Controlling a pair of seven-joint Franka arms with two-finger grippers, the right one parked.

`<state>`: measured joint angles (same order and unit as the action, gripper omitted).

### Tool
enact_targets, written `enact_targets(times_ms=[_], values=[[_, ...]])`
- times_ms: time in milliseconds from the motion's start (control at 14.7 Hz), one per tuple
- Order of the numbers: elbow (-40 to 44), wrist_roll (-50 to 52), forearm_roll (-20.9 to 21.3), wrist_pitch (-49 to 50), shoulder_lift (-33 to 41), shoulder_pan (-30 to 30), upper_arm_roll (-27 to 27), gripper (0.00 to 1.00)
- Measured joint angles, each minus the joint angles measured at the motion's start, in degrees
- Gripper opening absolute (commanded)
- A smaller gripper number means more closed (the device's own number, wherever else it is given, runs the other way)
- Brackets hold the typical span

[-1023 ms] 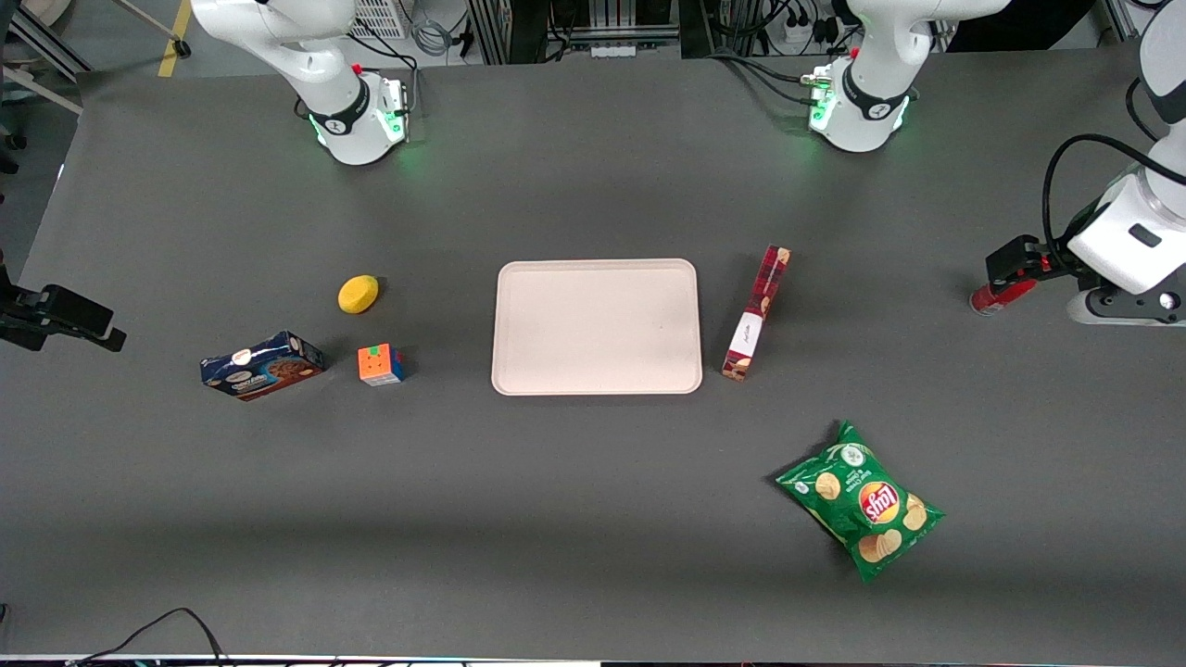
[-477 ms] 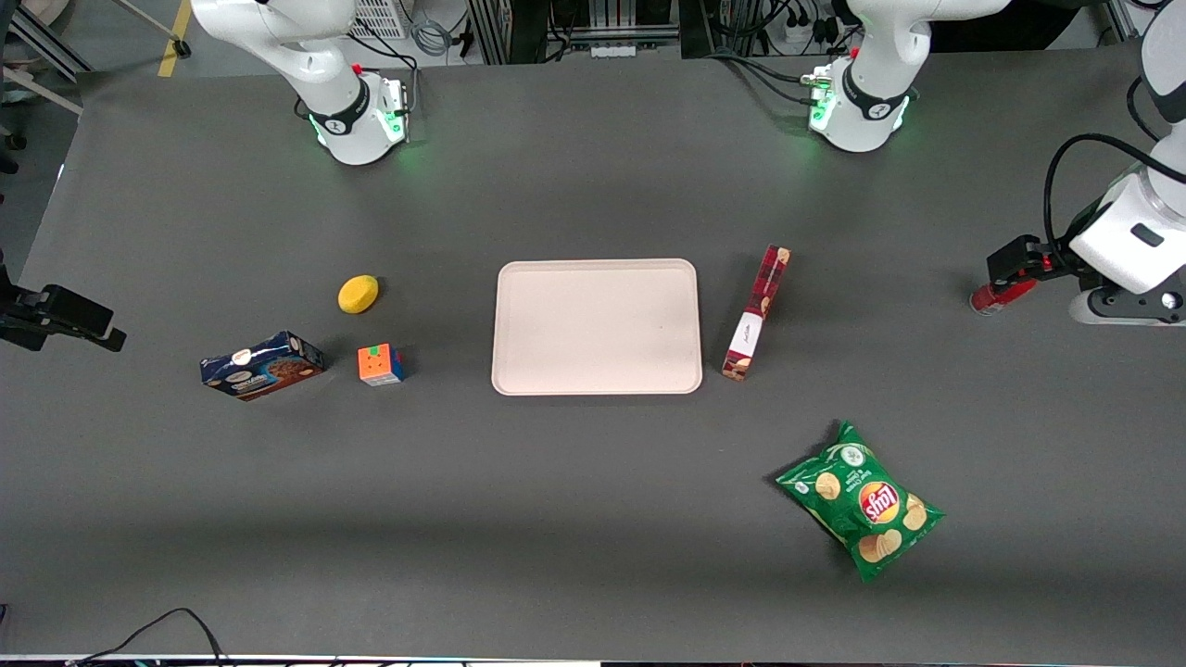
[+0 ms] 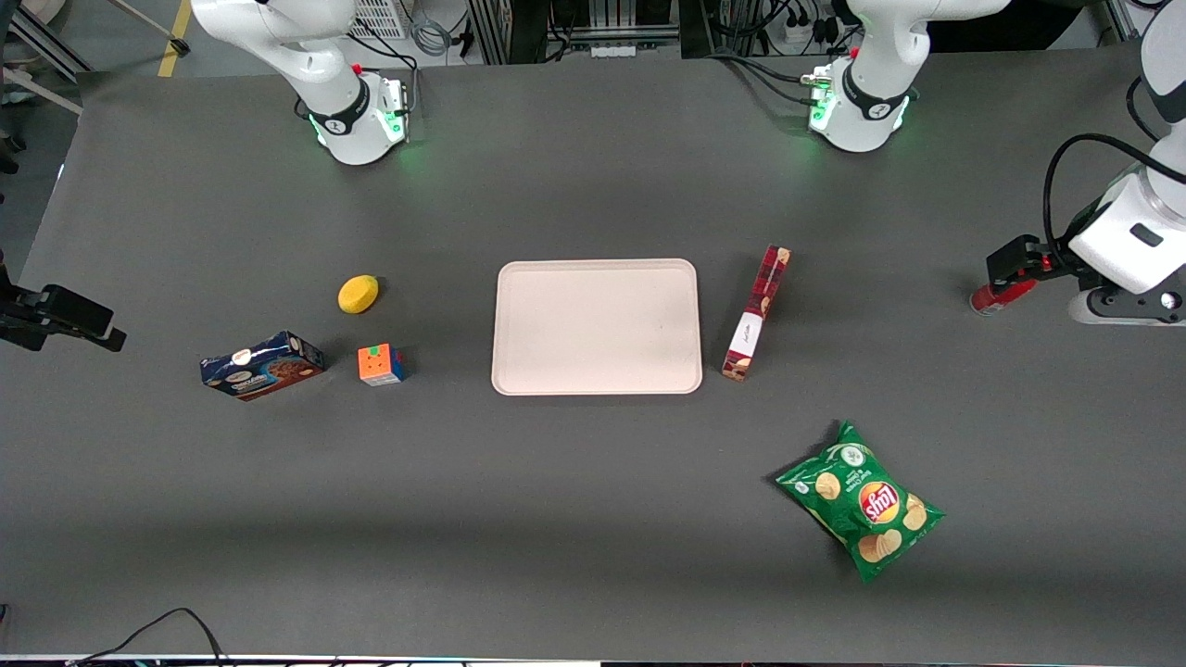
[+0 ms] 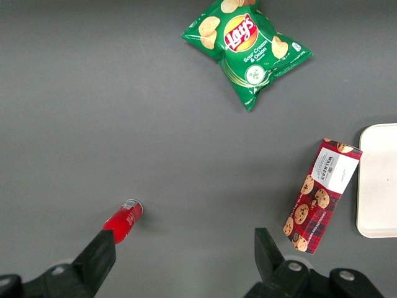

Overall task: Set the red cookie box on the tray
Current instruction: 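Move the open left gripper over the red plaid cookie box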

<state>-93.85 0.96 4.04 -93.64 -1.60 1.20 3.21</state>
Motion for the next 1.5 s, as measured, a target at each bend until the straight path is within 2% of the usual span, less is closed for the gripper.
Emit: enact_targets(times_ms=[750, 1159, 1295, 1500], values=[[-0.05, -0.03, -1.09, 4.02, -0.03, 0.03, 0.4, 1.0], [-3.86, -0.24, -1.54, 5.31, -0.1, 0.28, 5.49, 1.0], [-6.29, -0.24, -2.65, 3.27, 0.3, 0.46, 7.51, 1.0], [-15.35, -2.49, -5.12, -6.93, 3.62, 0.6, 9.93, 1.0]])
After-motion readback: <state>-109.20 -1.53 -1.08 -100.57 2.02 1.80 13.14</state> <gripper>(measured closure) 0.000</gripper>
